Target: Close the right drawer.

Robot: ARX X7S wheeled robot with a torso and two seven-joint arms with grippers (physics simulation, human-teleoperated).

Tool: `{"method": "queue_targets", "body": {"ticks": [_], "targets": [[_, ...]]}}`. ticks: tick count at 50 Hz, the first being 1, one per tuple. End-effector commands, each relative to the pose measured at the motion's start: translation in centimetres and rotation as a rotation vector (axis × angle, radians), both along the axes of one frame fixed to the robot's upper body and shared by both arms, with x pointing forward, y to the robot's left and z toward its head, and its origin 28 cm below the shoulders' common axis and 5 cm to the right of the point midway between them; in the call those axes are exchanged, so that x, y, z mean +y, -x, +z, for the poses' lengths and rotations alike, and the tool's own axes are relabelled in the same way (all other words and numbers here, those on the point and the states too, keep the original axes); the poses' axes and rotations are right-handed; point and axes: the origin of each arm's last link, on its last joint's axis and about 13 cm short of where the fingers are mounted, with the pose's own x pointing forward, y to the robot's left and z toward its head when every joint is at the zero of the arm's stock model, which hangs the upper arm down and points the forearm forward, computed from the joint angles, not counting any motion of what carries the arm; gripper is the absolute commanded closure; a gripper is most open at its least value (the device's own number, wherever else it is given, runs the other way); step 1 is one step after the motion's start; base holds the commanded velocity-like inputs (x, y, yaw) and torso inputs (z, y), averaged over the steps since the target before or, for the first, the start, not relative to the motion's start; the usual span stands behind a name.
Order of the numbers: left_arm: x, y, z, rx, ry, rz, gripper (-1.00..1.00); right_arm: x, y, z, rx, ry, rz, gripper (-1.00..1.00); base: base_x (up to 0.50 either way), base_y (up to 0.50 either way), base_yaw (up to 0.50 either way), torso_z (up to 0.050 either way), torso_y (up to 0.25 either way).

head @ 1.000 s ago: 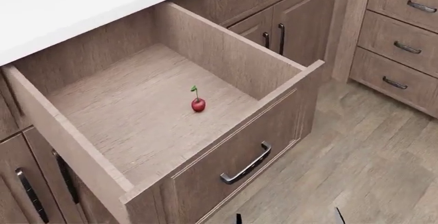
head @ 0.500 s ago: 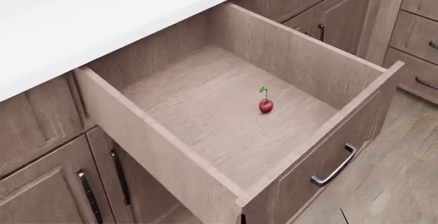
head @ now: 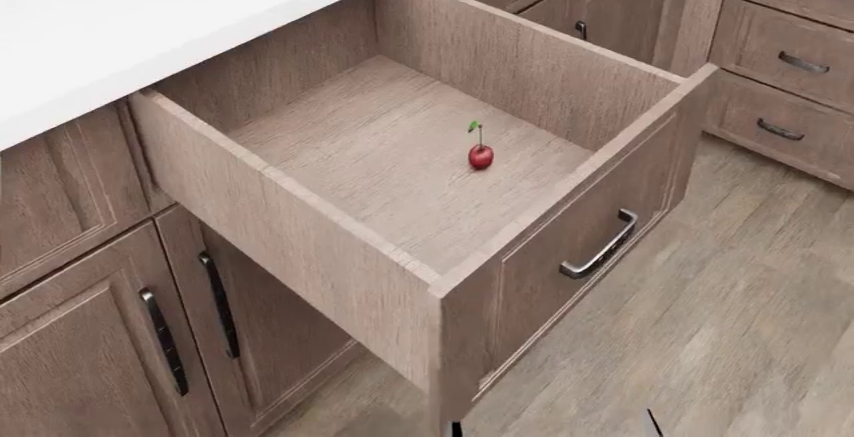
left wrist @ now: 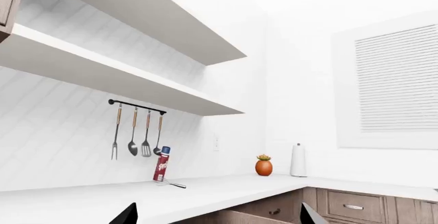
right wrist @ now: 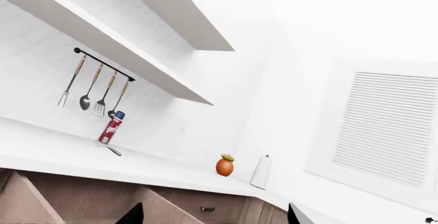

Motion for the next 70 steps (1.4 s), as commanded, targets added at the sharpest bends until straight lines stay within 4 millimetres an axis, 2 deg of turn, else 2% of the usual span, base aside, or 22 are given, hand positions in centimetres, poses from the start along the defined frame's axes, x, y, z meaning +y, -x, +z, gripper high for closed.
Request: {"method": "queue_targets", "body": {"ticks": [1, 2, 10, 57, 70], "targets": [[-0.01, 0.1, -0.1, -0.002, -0.003, 0.0, -1.0, 0.23, -0.08, -0.22, 0.004, 0.028, 0.018, -1.0, 0.0, 0.0, 0.0, 0.0, 0.0], [0.01, 0.1, -0.07, -0.002, -0.001, -0.001, -1.0, 0.31, 0.09, -0.03, -0.036, 0.021, 0.04, -1.0, 0.0, 0.0, 0.0, 0.0, 0.0], [0.0, 0.14, 0.02, -0.003, 0.002, -0.003, -1.0, 0.18, -0.33, -0.13, 0.03, 0.028, -0.005, -1.0, 0.0, 0.0, 0.0, 0.0, 0.0], [-0.11, 0.49, 0.01, -0.006, 0.002, -0.017, -1.0, -0.25, -0.25, -0.2, 0.028, 0.028, -0.035, -1.0, 0.33, -0.38, 0.0, 0.0, 0.0], [-0.13, 0.46, -0.02, -0.007, 0.001, -0.017, -1.0, -0.31, -0.12, -0.04, -0.002, -0.015, -0.001, -1.0, 0.02, -0.02, 0.0, 0.0, 0.001]]}}
